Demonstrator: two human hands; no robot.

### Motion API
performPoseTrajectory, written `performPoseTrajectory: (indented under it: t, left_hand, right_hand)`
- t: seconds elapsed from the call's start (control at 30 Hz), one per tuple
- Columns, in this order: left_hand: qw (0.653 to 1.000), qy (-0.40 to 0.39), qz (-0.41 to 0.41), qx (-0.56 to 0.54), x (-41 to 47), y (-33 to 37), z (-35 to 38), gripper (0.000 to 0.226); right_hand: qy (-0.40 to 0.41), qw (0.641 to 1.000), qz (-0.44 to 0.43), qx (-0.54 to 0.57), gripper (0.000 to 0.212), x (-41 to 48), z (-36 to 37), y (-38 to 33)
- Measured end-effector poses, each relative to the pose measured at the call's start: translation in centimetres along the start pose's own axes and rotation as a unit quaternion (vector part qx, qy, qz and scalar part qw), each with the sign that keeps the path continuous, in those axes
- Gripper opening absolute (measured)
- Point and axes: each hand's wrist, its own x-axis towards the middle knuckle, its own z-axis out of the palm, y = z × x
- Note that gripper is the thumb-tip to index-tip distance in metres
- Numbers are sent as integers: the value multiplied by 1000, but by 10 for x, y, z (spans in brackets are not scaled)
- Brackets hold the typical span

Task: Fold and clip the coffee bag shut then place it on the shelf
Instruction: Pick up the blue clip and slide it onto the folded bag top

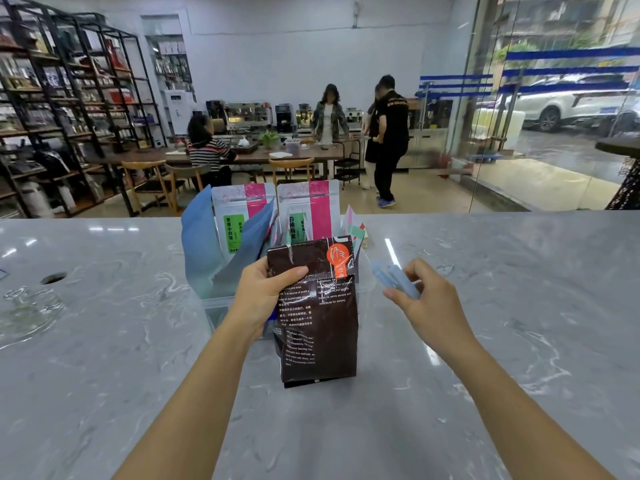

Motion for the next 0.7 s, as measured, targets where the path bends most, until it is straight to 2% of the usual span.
performPoseTrajectory:
  t: [0.07,0.17,0.27,0.37,0.5,0.63,0.7]
  left_hand:
    - [1000,-2,2,0,0,0,0,15]
    - [1000,0,3,2,-1,1,1,14]
    - [1000,0,-3,-2,0,1,0,15]
    - [1000,2,-4,2,2,0,-1,16]
    - [1000,3,4,5,4,-3,-3,17]
    - [1000,-8,6,18,5,-1,-4,20]
    - [998,-8,35,45,4,3,-5,31]
  right_hand:
    - [33,990,-81,-106,26,4,3,-1]
    - [102,947,-213,-218,30,12,7,-6]
    - [168,900,-263,-305,32,24,10,-11]
    - [195,880,-268,-340,33,36,12,-15]
    - [193,876,-259,-358,31,50,14,-23]
    - [134,859,-352,-346,35,57,24,-28]
    - [89,855,-384,-337,36,58,31,-29]
